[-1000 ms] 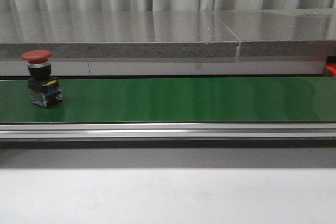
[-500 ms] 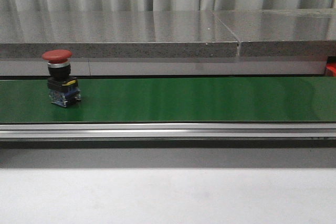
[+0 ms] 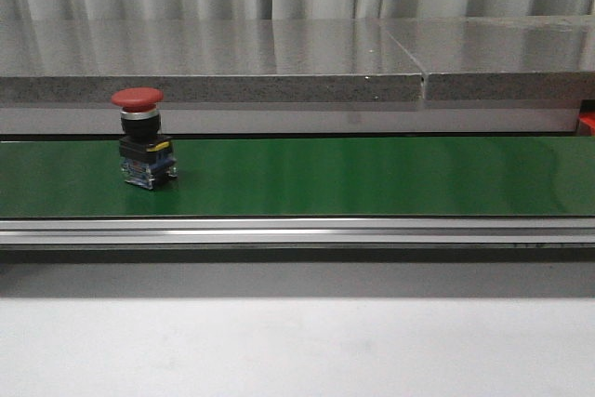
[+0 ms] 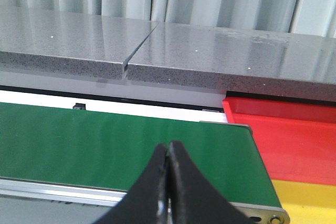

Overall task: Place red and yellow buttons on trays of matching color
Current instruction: 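Carry the yellow button with the left gripper onto the belt, release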

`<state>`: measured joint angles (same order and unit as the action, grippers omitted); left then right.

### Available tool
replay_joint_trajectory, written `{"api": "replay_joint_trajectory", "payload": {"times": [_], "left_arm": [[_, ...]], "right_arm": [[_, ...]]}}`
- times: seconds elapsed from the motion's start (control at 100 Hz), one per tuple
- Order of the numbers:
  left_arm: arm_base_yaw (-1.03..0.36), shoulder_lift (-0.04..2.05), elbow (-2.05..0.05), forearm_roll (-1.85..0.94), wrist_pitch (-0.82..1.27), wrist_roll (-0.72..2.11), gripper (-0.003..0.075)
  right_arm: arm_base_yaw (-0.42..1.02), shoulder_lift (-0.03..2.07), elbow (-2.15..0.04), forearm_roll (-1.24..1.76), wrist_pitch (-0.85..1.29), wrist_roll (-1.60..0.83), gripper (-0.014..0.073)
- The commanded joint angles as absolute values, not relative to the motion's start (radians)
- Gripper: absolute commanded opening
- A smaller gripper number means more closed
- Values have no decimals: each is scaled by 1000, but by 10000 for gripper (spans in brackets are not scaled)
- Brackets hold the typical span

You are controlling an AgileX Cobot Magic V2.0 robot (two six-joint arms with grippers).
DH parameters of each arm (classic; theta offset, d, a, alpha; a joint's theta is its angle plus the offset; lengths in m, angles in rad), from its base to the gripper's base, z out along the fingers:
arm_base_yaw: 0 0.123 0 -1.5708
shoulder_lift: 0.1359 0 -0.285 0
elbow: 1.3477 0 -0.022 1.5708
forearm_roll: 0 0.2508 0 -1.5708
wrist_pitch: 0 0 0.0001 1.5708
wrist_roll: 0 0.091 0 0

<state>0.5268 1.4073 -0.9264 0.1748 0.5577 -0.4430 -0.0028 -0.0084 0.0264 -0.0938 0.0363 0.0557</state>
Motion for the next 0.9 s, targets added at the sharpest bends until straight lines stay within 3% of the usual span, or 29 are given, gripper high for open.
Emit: {"api": "replay_joint_trajectory", "payload": {"times": [0.0,0.48,0.89], "left_arm": [[473,1312,-996,172,561,-387,-19],[87,1342,-1118,172,639,-299,-19],[17,1500,-1118,162,630,-299,-18]], "right_arm": [[-4,-25,17,-98,-43,55,-119],[-4,-25,17,-98,-43,55,-119],[-4,-25,17,-98,-43,55,-119]]}}
